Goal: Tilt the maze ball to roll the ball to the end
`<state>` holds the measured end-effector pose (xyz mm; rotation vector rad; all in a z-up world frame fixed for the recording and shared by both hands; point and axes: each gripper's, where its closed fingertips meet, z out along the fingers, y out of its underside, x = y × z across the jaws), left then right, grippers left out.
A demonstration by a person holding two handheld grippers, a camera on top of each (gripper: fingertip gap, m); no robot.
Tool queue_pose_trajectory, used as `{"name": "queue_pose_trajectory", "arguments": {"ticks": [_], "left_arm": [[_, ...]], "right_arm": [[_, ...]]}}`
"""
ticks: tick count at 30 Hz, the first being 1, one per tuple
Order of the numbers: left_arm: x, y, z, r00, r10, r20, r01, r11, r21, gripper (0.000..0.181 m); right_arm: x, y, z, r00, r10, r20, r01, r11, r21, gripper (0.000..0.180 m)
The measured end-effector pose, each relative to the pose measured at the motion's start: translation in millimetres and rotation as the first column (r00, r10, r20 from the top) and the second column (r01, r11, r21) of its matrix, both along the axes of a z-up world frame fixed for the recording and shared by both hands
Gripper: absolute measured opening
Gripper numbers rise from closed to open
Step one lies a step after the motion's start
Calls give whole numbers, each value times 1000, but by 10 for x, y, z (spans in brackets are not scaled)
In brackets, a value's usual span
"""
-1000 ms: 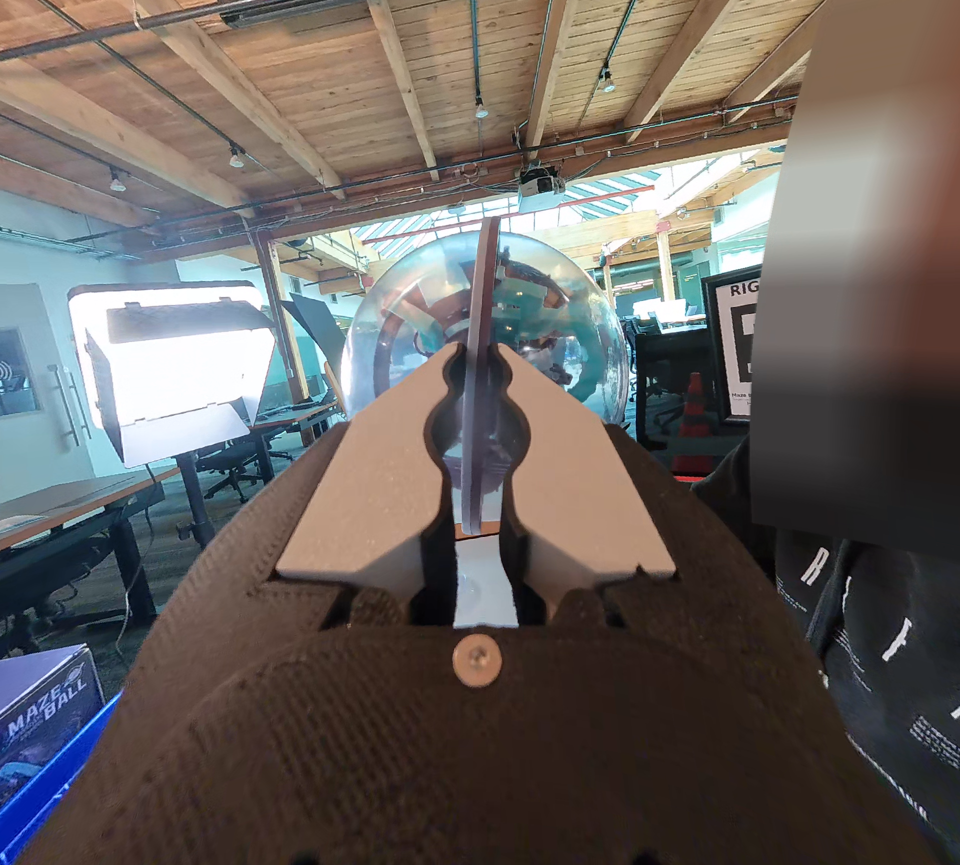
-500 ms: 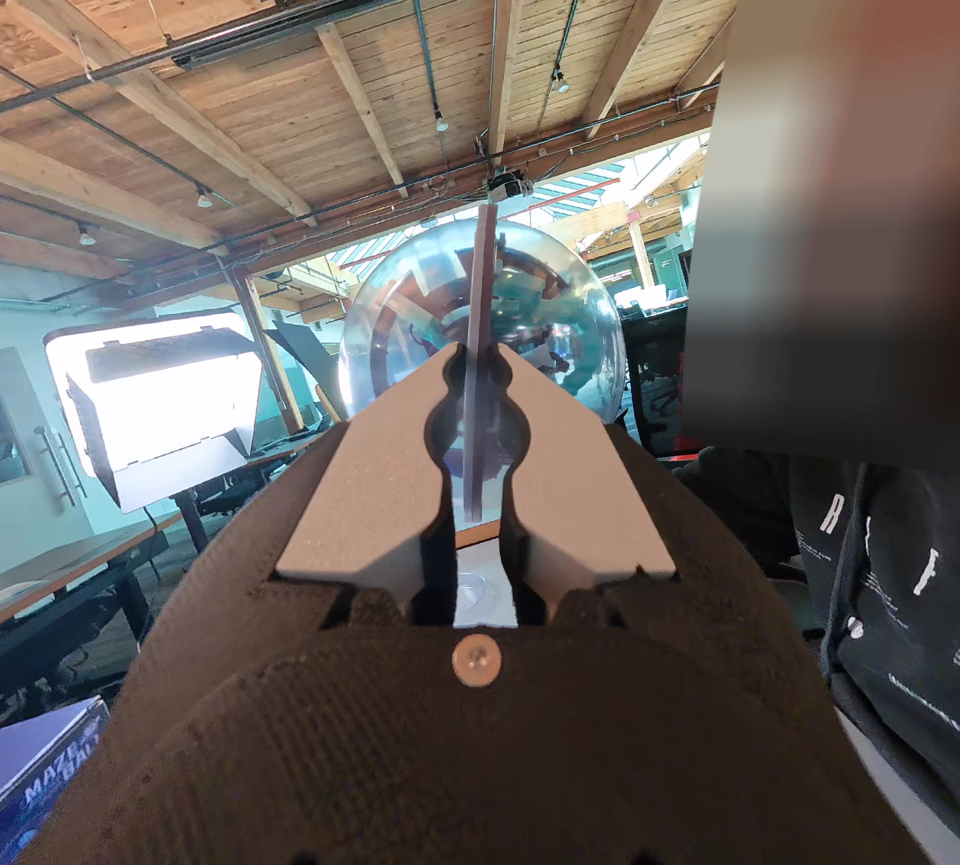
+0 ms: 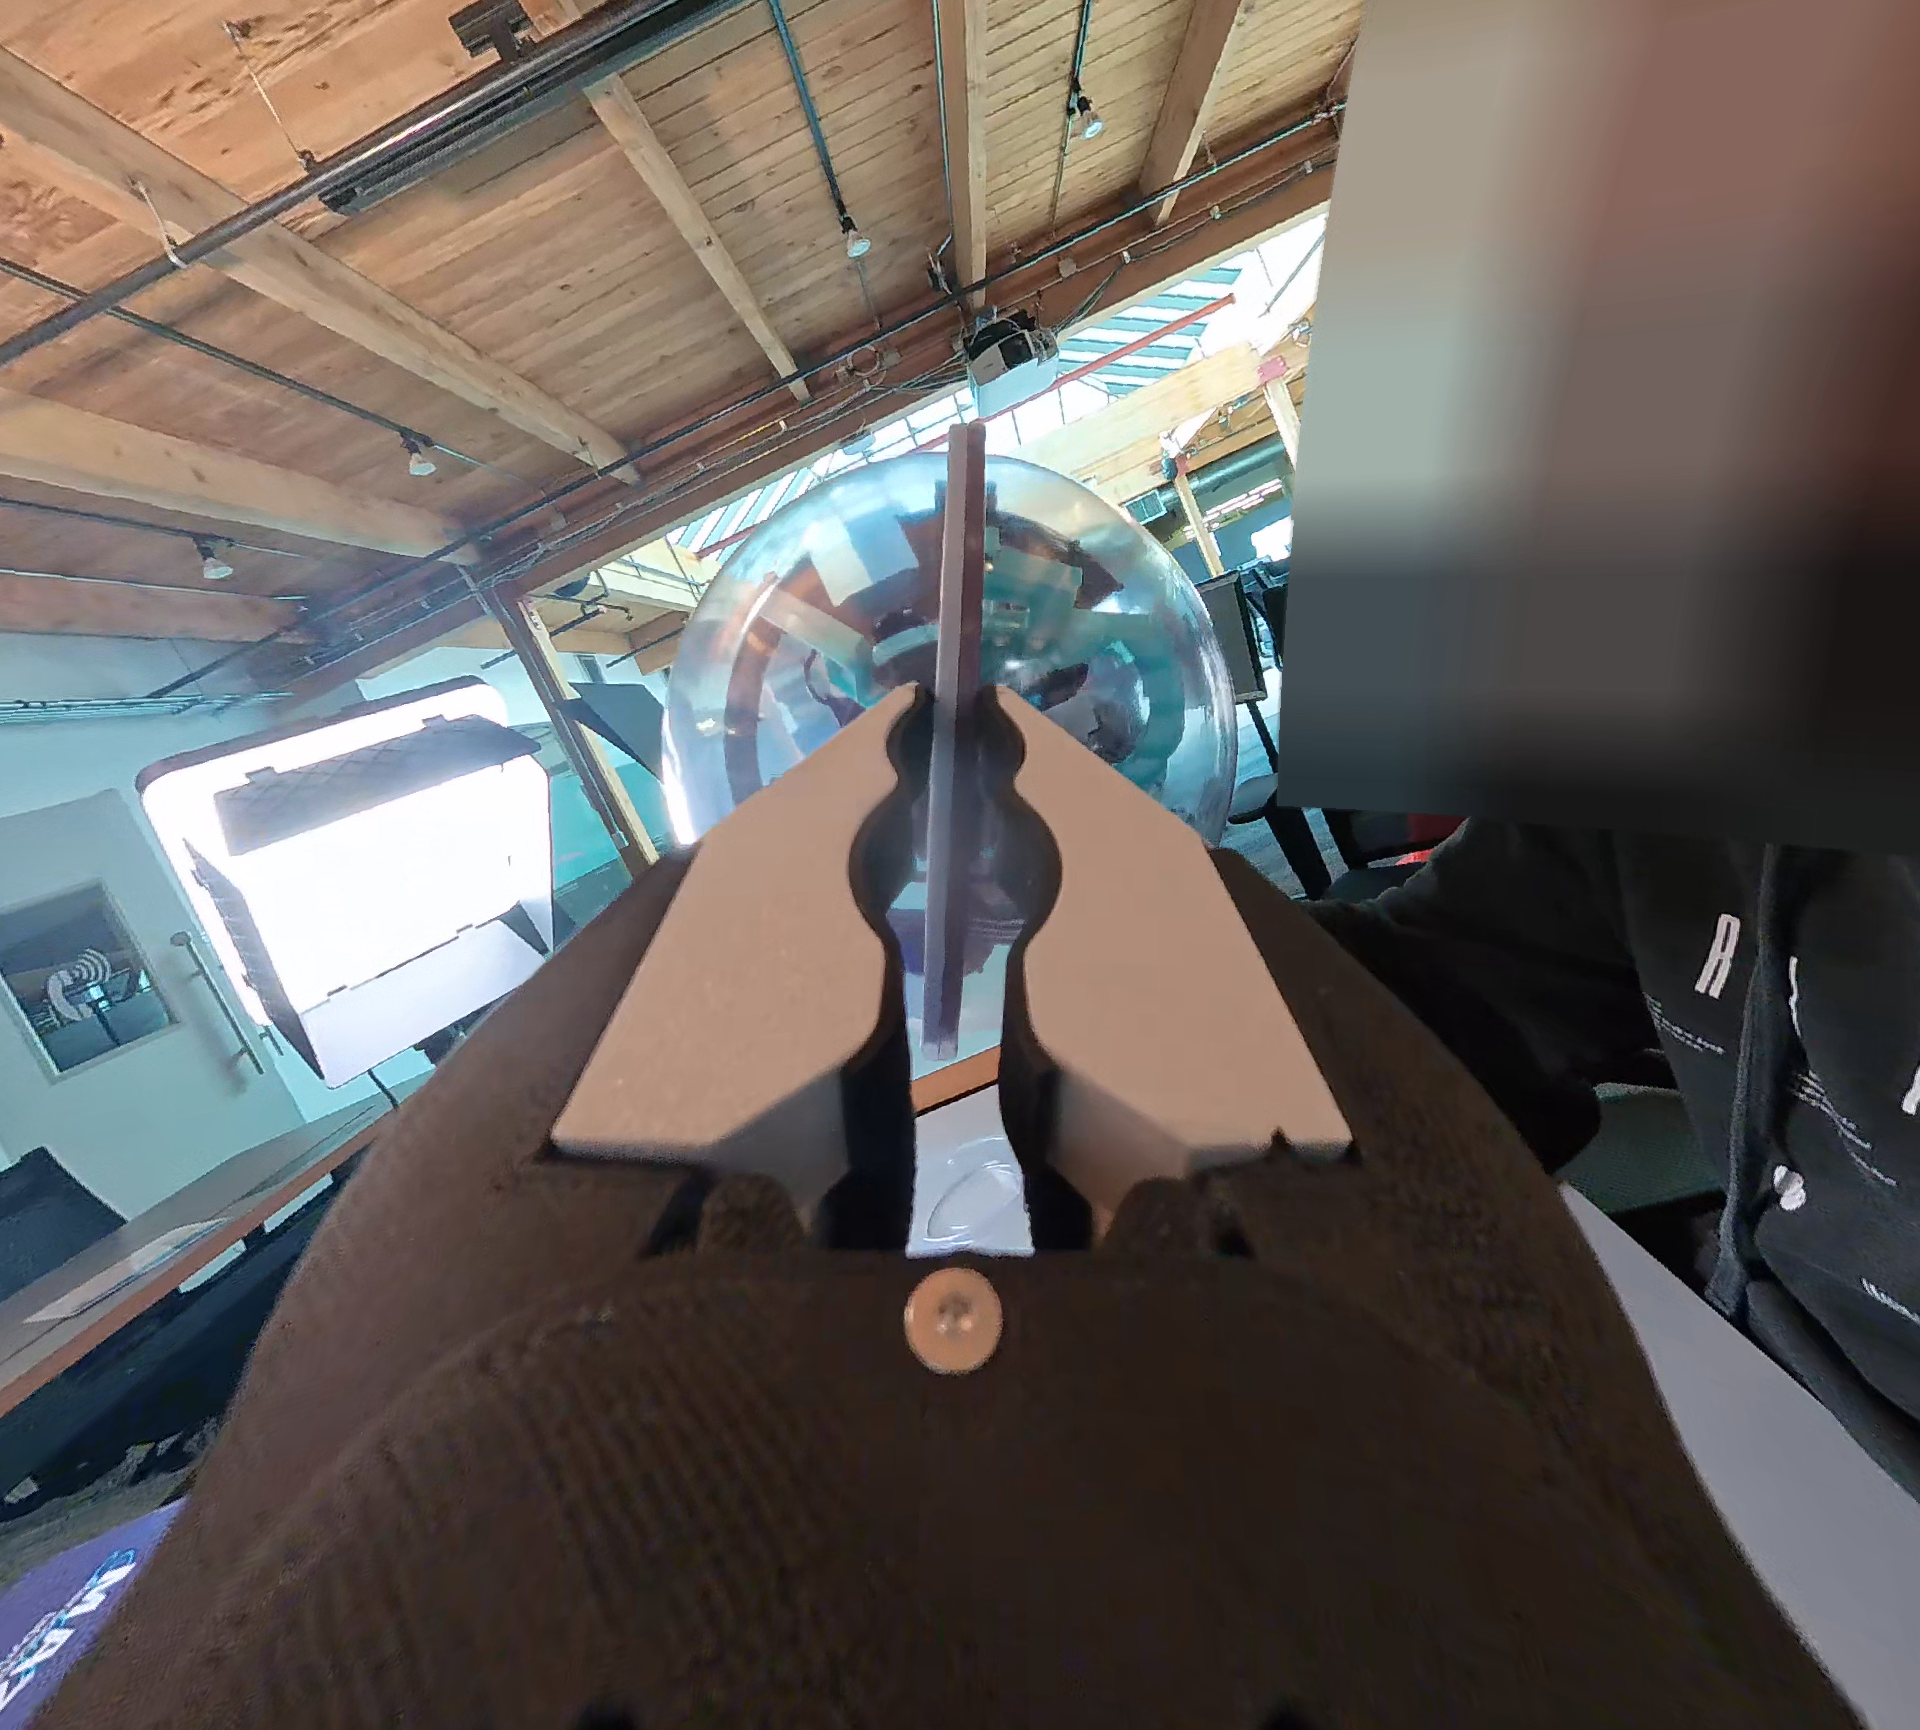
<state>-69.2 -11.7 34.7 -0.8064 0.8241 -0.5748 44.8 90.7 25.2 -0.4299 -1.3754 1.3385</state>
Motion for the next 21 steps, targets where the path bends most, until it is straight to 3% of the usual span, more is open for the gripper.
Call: {"name": "queue_pose_trajectory", "arguments": {"ticks": [21], "left_arm": [[-188,114,122,991,59,117,-39,985,-169,8]], "right_arm": [[-224,109,-146,990,41,136,-21,989,-145,6]]}}
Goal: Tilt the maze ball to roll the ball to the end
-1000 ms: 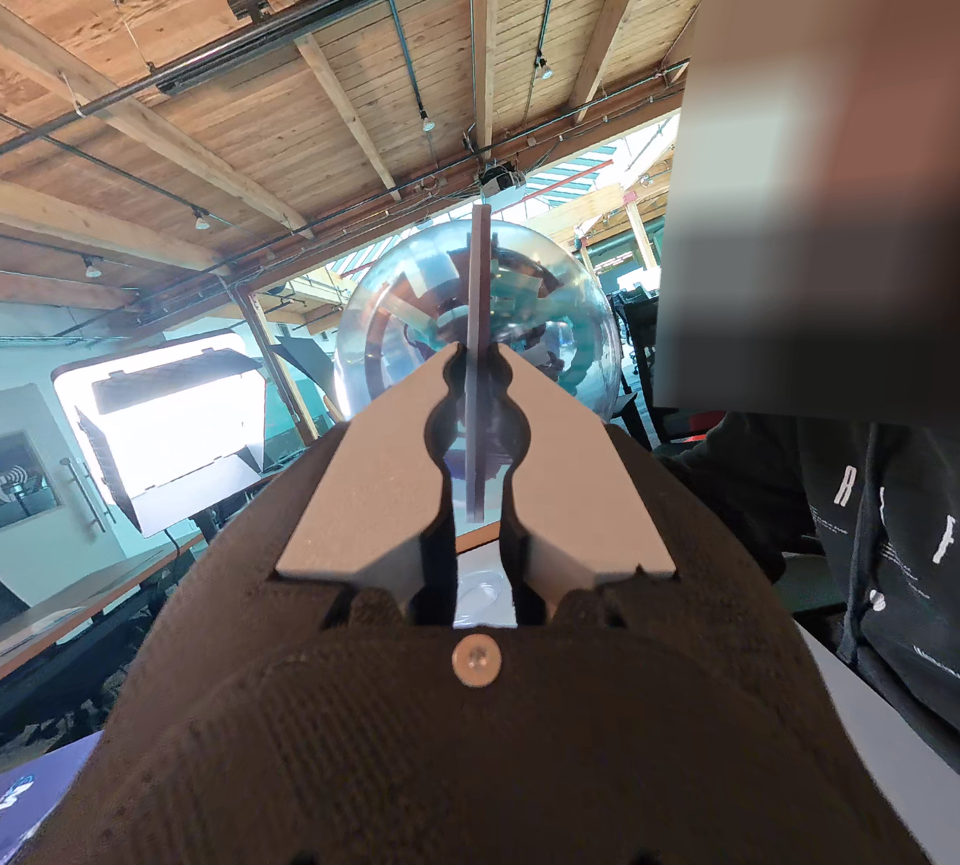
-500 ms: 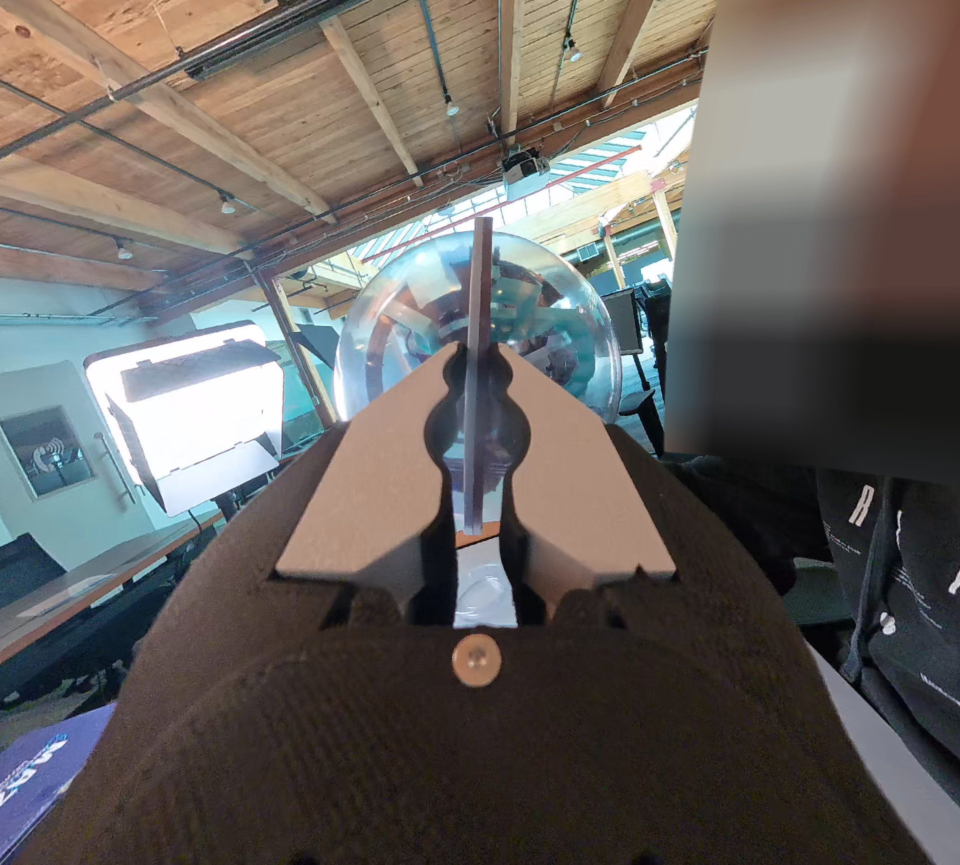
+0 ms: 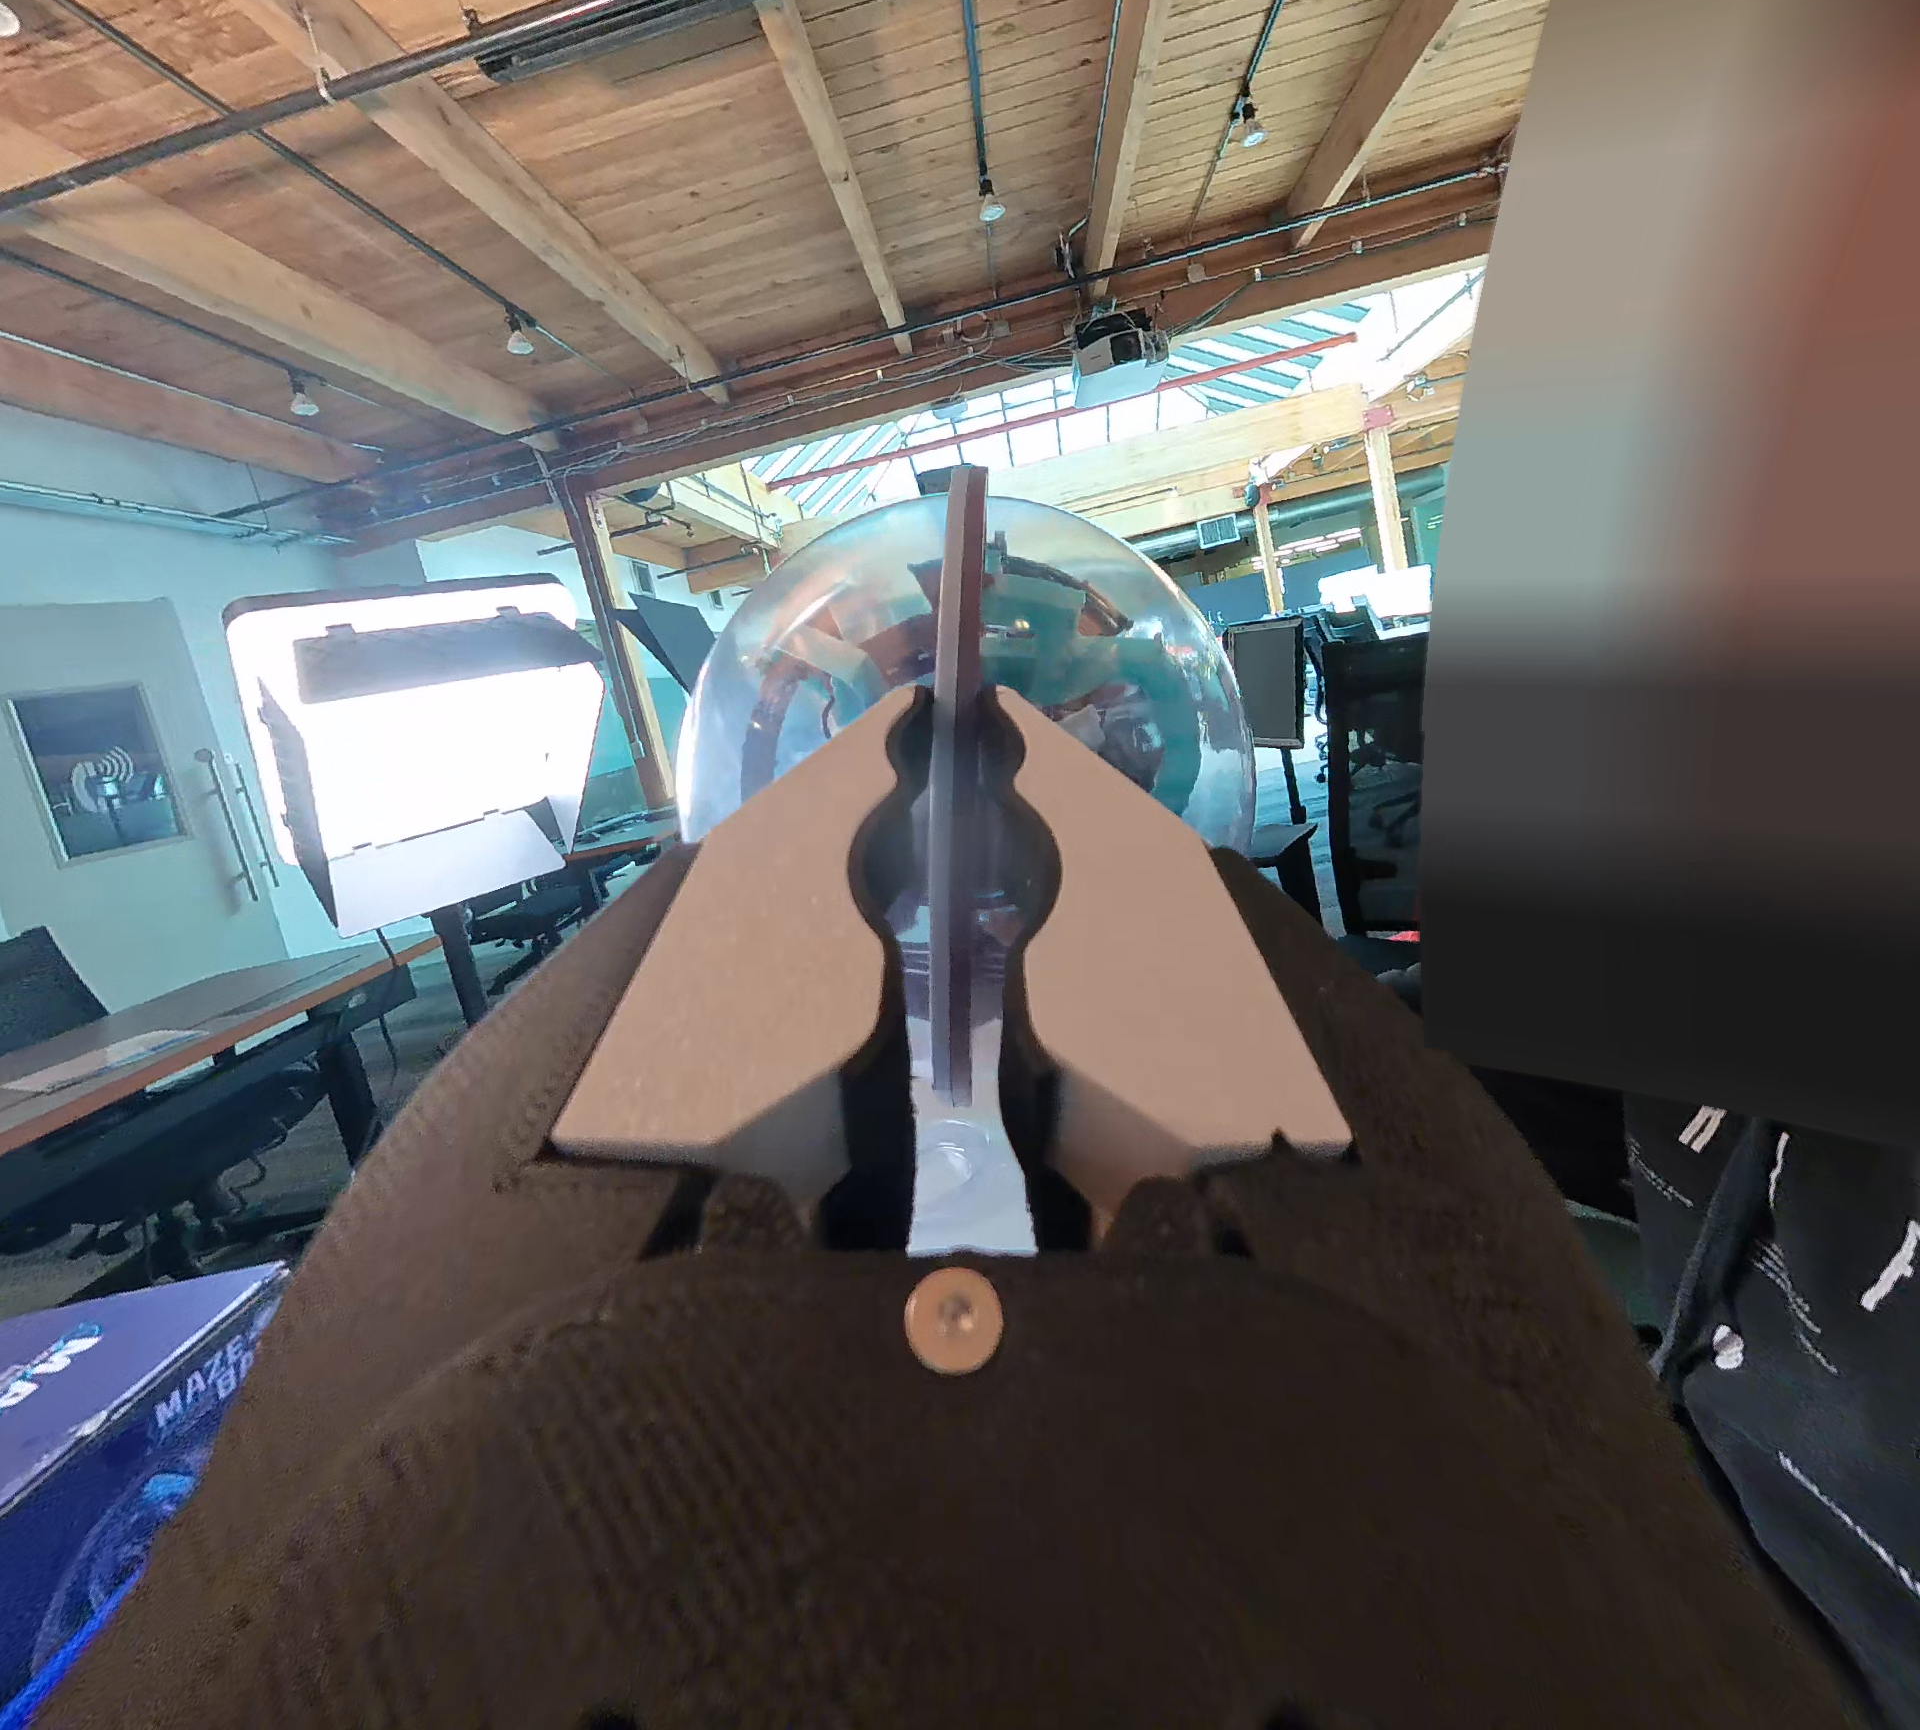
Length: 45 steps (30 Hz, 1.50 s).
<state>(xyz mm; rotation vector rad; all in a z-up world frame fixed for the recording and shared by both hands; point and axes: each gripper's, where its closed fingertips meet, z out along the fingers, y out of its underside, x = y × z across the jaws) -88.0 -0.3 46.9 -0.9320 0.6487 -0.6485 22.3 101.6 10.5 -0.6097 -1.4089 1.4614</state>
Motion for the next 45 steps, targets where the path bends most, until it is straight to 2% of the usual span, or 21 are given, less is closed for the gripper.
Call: {"name": "queue_pose_trajectory", "arguments": {"ticks": [11,15,19,23,34,41,45], "left_arm": [[-204,226,-77,993,15,120,5,986,-165,8],[-341,372,-181,985,42,169,2,968,-252,8],[-460,514,-303,976,34,215,29,959,-283,7],[-470,536,-332,973,-9,230,60,975,-216,8],[-312,334,-272,987,-57,151,59,998,-7,8],[-246,290,-297,985,-98,142,91,994,53,7],[-265,365,-370,978,-119,169,115,993,31,7]], "right_arm": [[-192,173,-187,987,27,158,-1,986,-164,6],[-298,266,-324,972,44,229,14,970,-245,5],[-356,345,-398,967,34,251,35,964,-264,6],[-343,361,-378,978,-10,209,53,978,-202,6],[-199,227,-226,993,-62,101,68,996,-57,6],[-97,173,-130,993,-97,61,97,995,1,6],[-59,181,-95,991,-123,47,122,992,21,6]]}}
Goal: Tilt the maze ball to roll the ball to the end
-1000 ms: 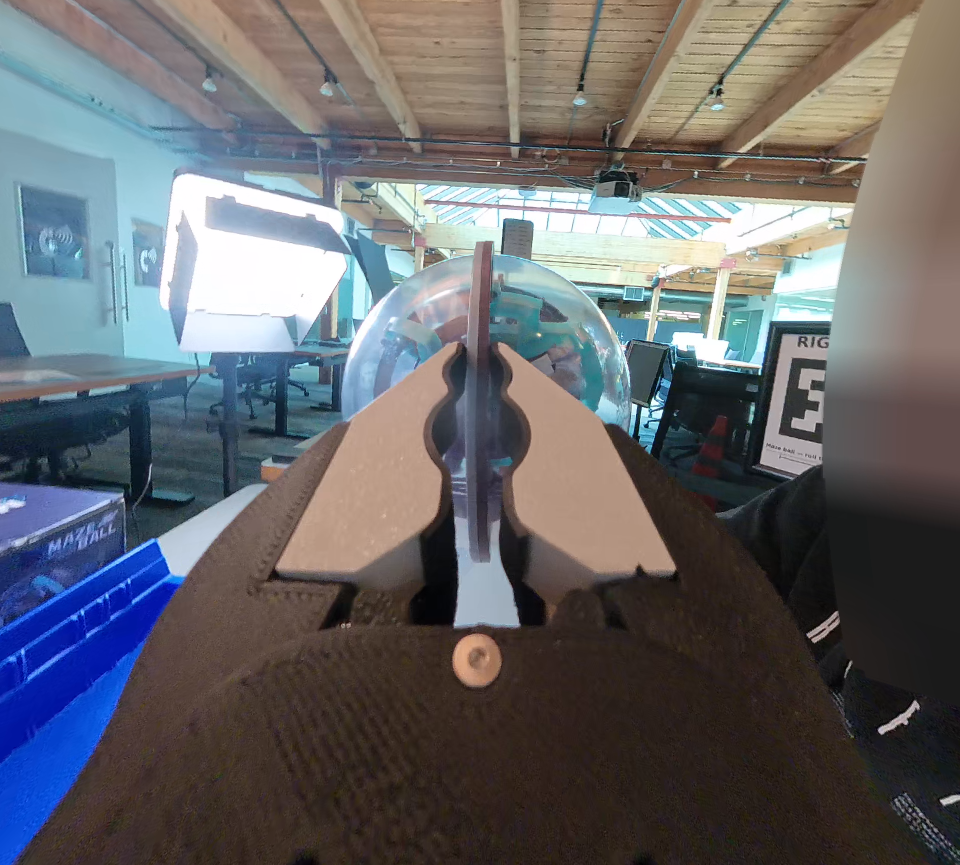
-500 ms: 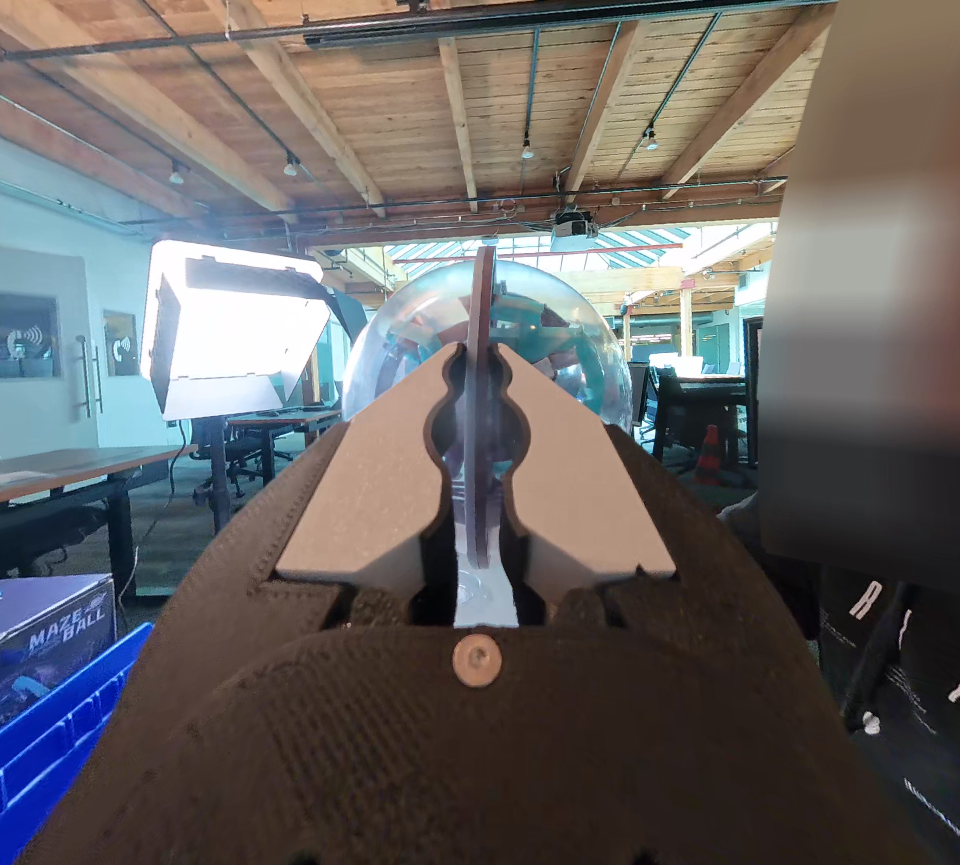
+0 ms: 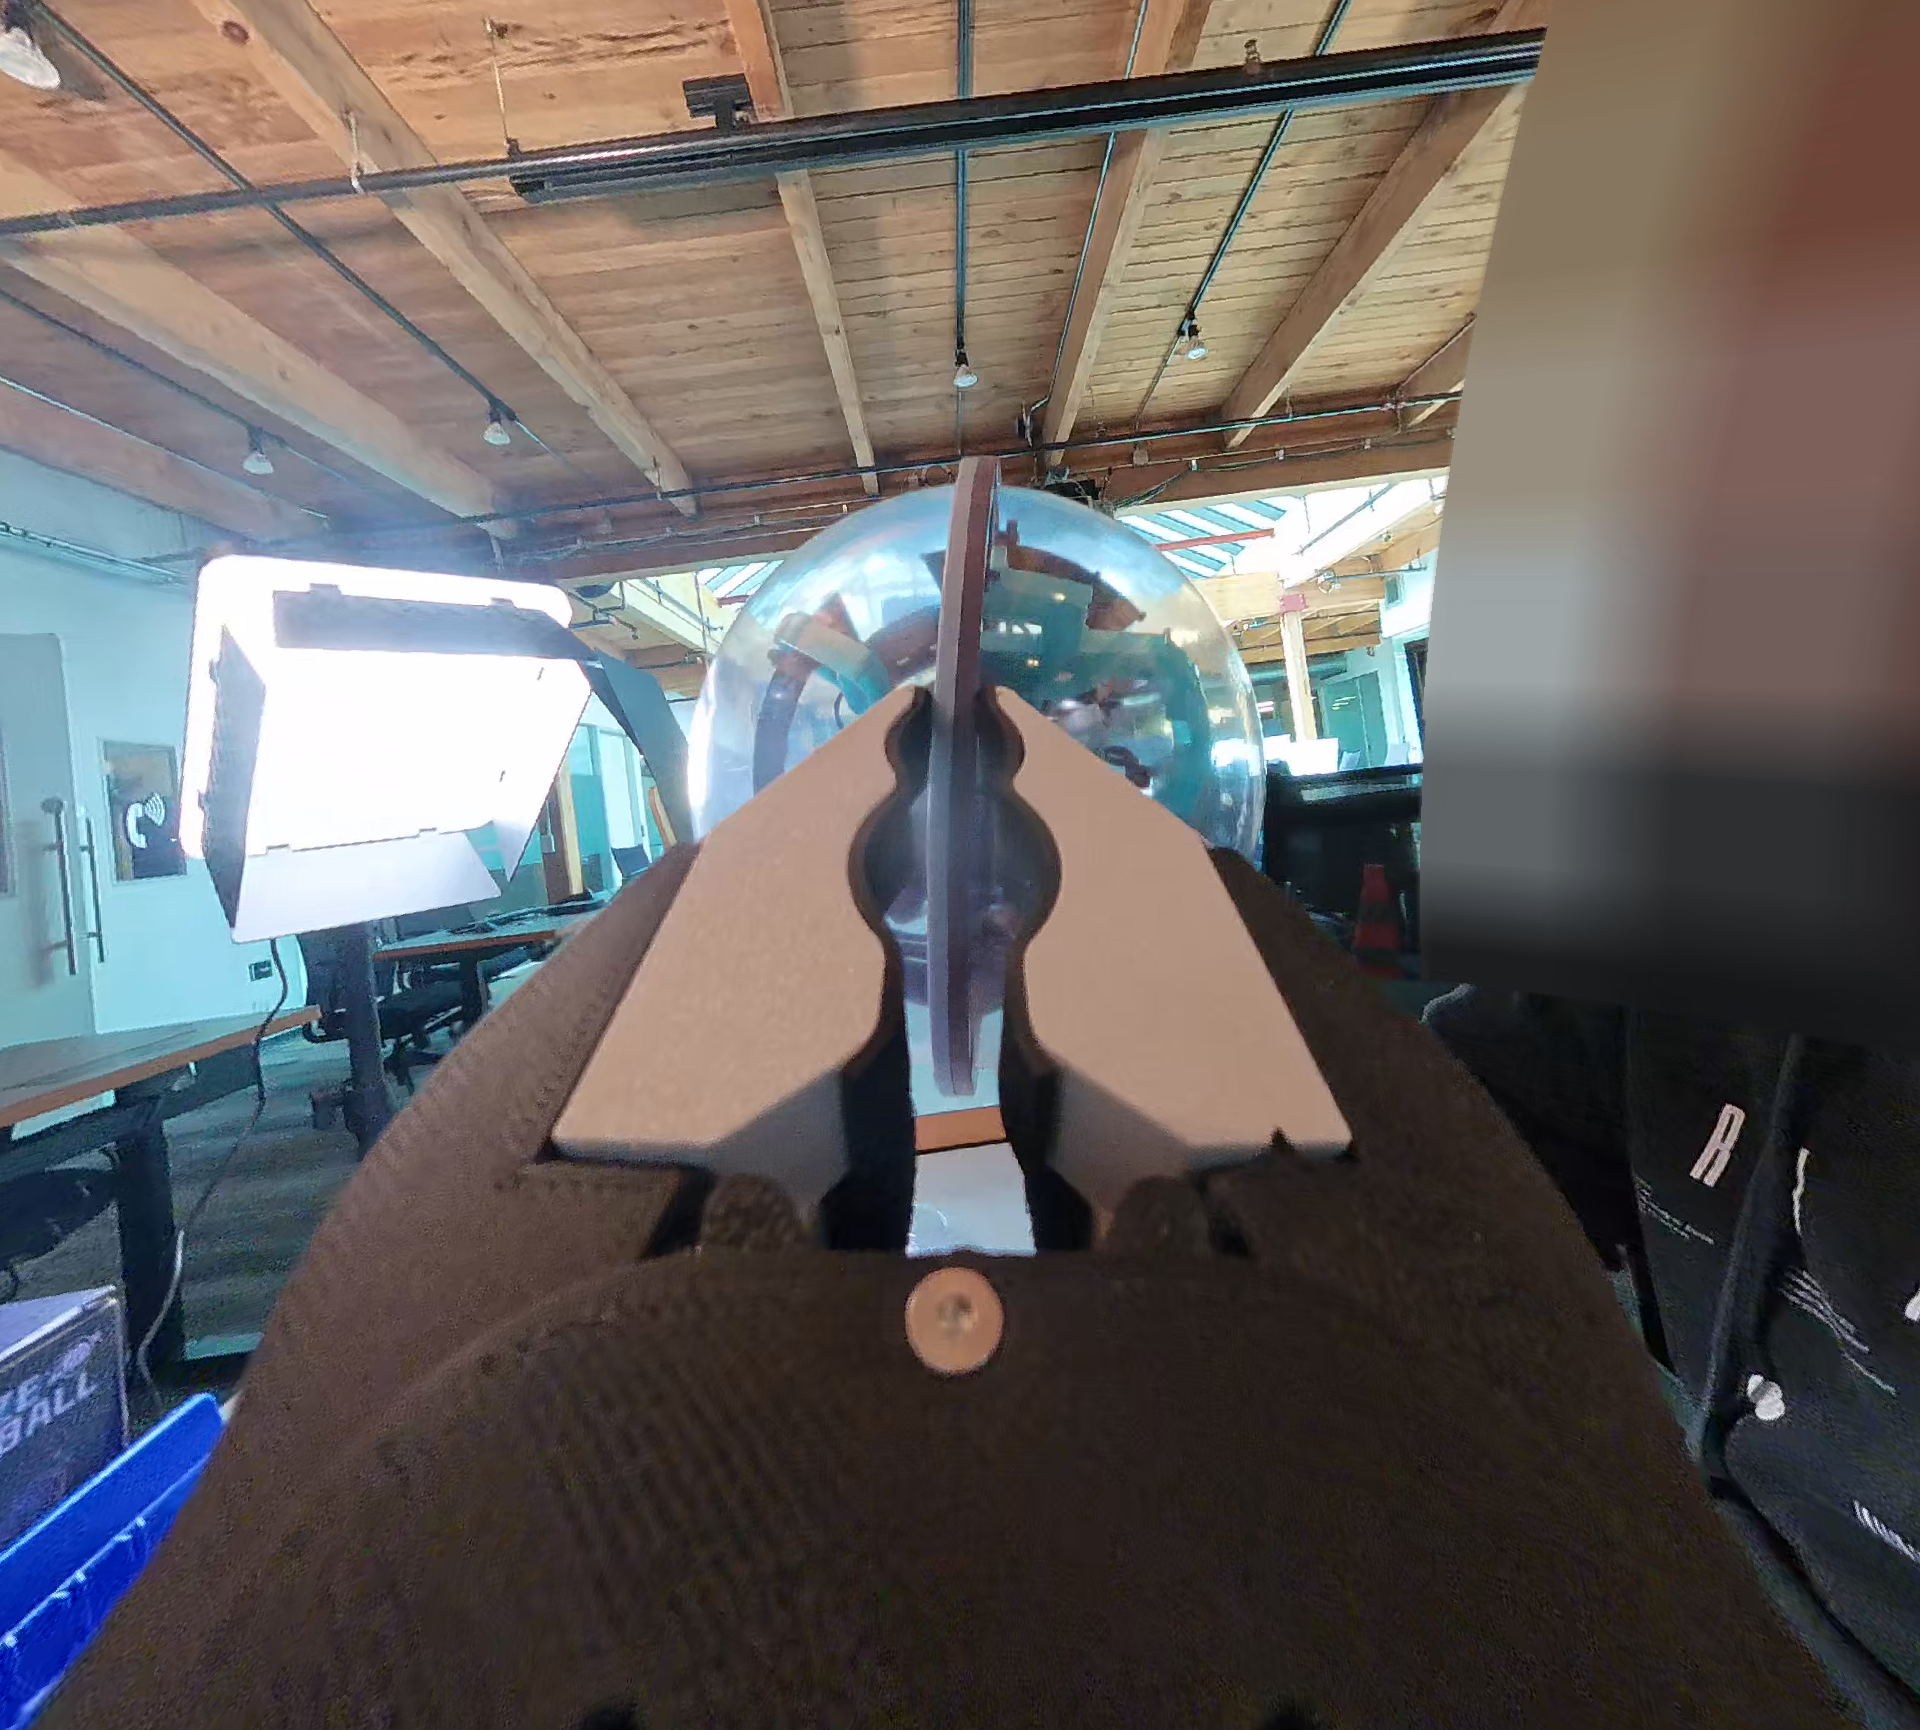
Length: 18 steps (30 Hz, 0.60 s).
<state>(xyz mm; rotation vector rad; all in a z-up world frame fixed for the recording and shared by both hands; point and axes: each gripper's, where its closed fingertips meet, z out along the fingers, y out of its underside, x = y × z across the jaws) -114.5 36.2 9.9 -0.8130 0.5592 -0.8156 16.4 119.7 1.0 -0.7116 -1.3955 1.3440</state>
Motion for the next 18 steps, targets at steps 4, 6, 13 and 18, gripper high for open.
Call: {"name": "queue_pose_trajectory", "arguments": {"ticks": [4,6,13,18], "left_arm": [[16,73,-73,1000,-10,2,10,1000,-21,8],[36,90,-96,1000,-8,-8,8,1000,-26,7],[35,117,-138,1000,-7,-11,6,1000,-27,7],[4,226,-187,1000,18,-14,-20,994,-106,8]], "right_arm": [[43,32,34,1000,-20,-13,20,1000,8,6],[61,41,46,1000,-23,-17,23,1000,11,5],[63,49,35,999,-45,-24,46,998,47,5],[23,167,10,996,-90,17,90,996,-2,6]]}}
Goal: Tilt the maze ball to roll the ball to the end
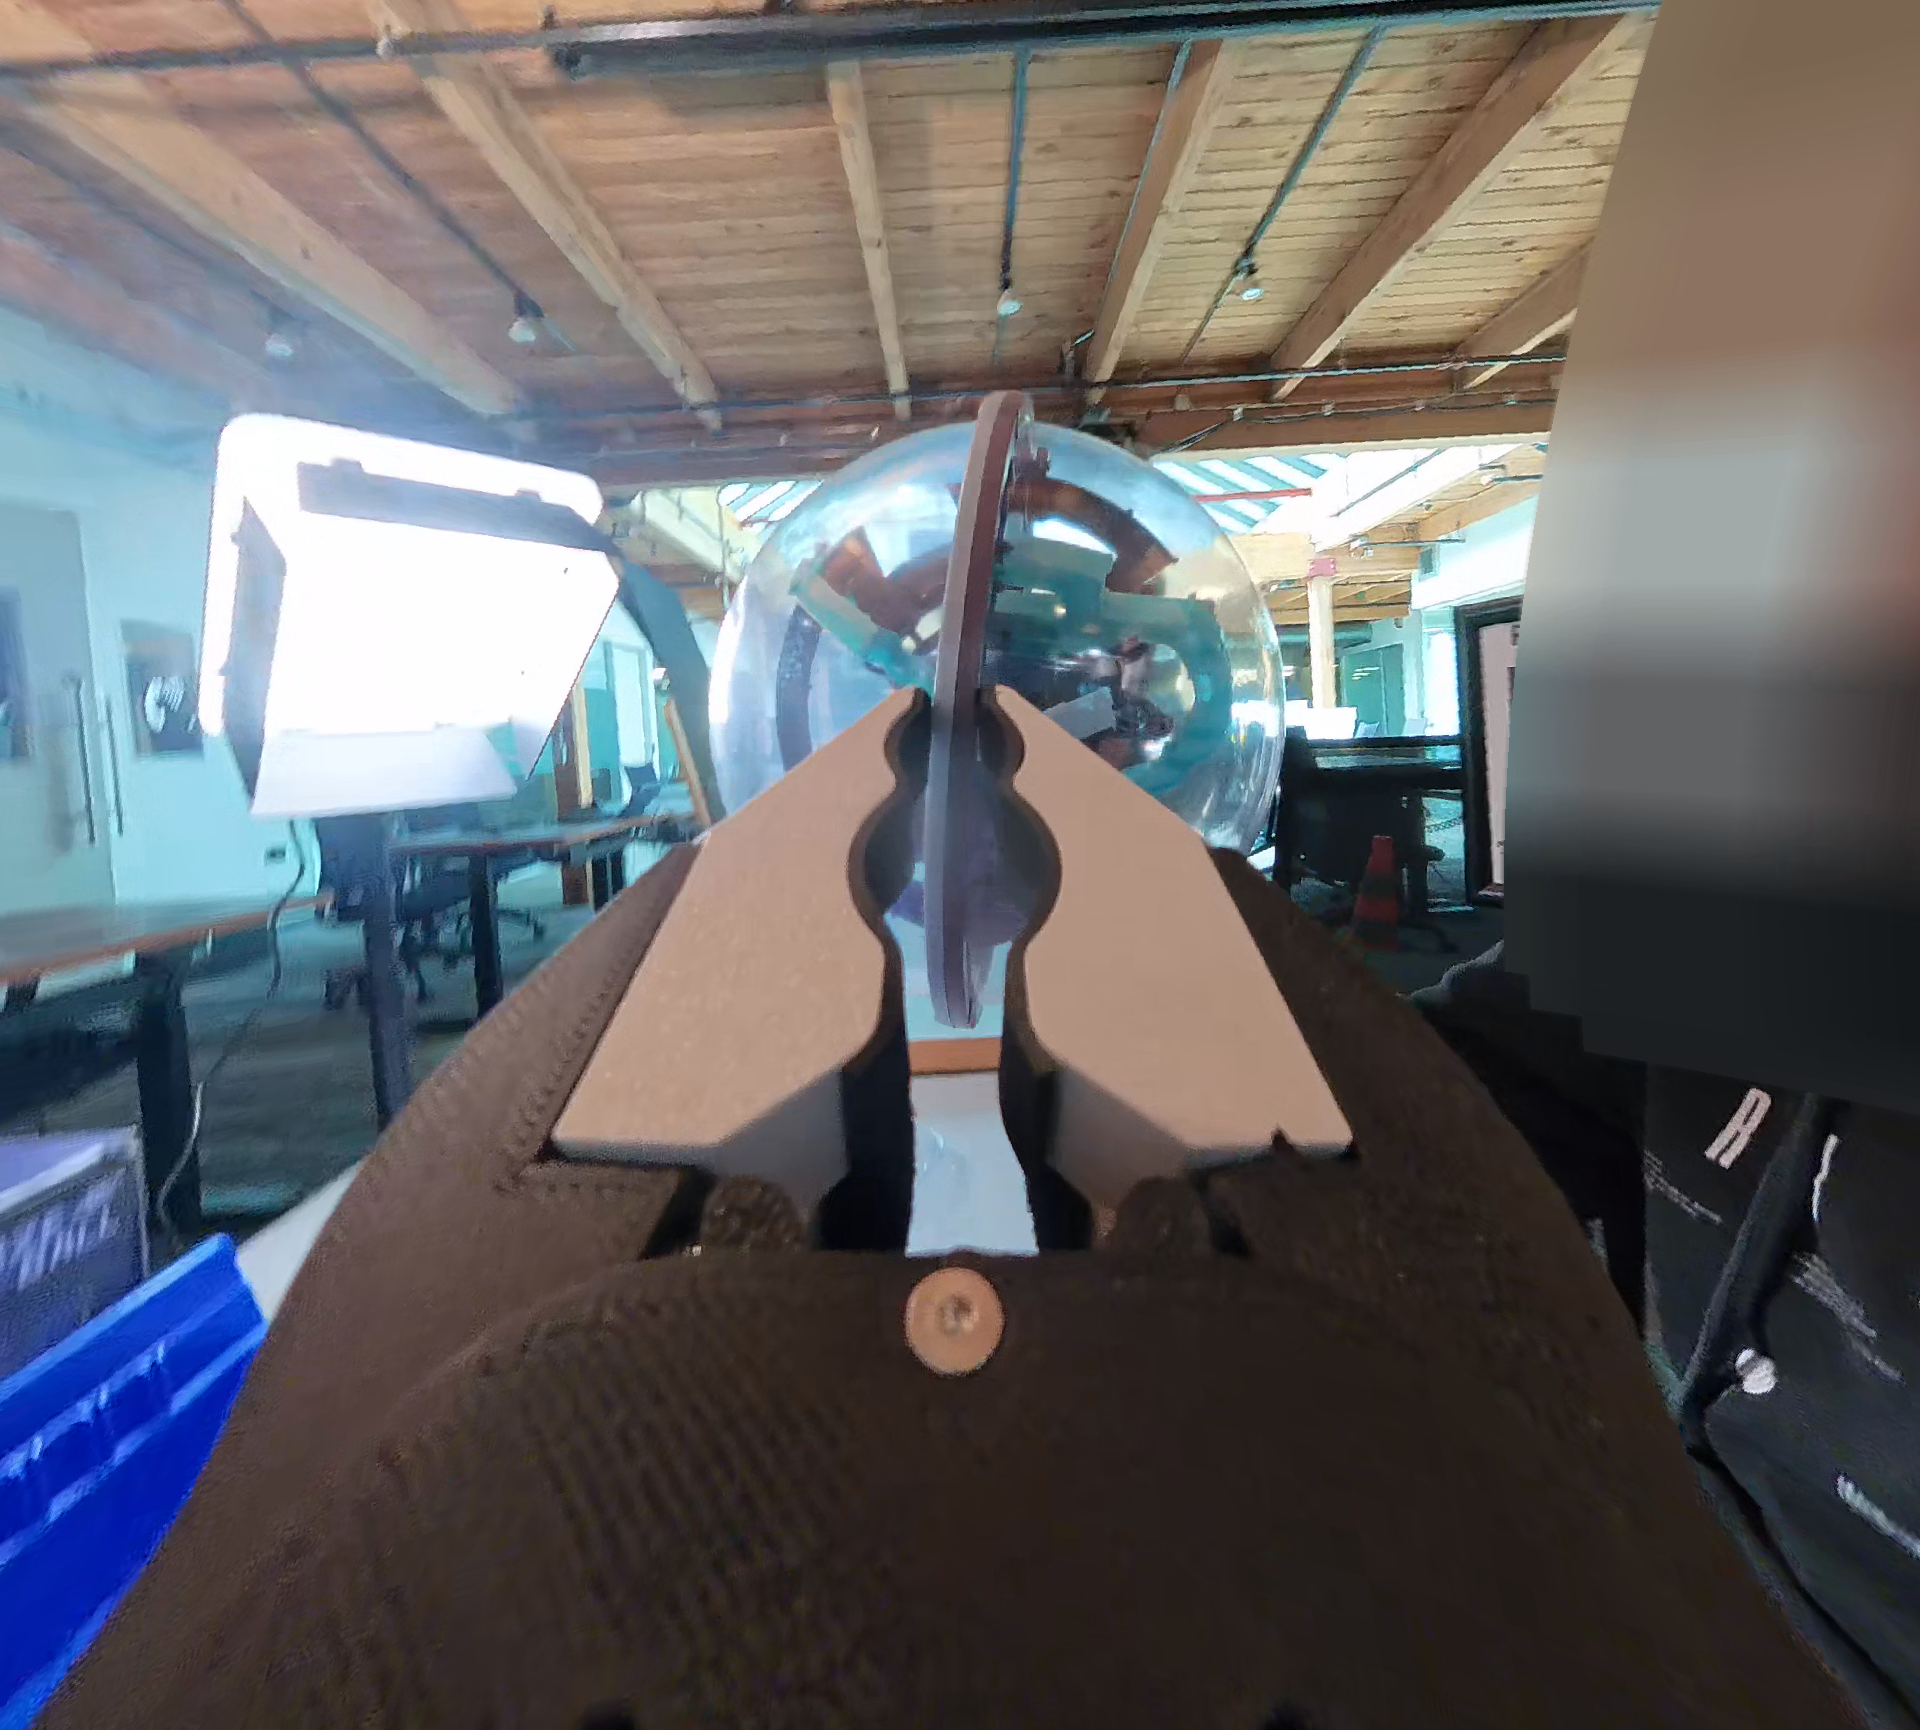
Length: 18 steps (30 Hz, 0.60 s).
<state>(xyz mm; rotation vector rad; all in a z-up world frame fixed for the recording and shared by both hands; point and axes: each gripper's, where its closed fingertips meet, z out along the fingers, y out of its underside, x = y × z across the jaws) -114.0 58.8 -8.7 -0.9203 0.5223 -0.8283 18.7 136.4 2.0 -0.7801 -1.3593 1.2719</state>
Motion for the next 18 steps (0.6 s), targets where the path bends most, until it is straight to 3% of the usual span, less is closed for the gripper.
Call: {"name": "queue_pose_trajectory", "arguments": {"ticks": [9,18], "left_arm": [[-74,250,-144,999,29,32,-22,979,-202,7],[-47,155,-116,1000,24,3,-24,996,-83,8]], "right_arm": [[-91,260,-113,999,8,53,1,985,-171,6],[-40,125,-62,1000,21,-7,-21,999,-45,6]]}}
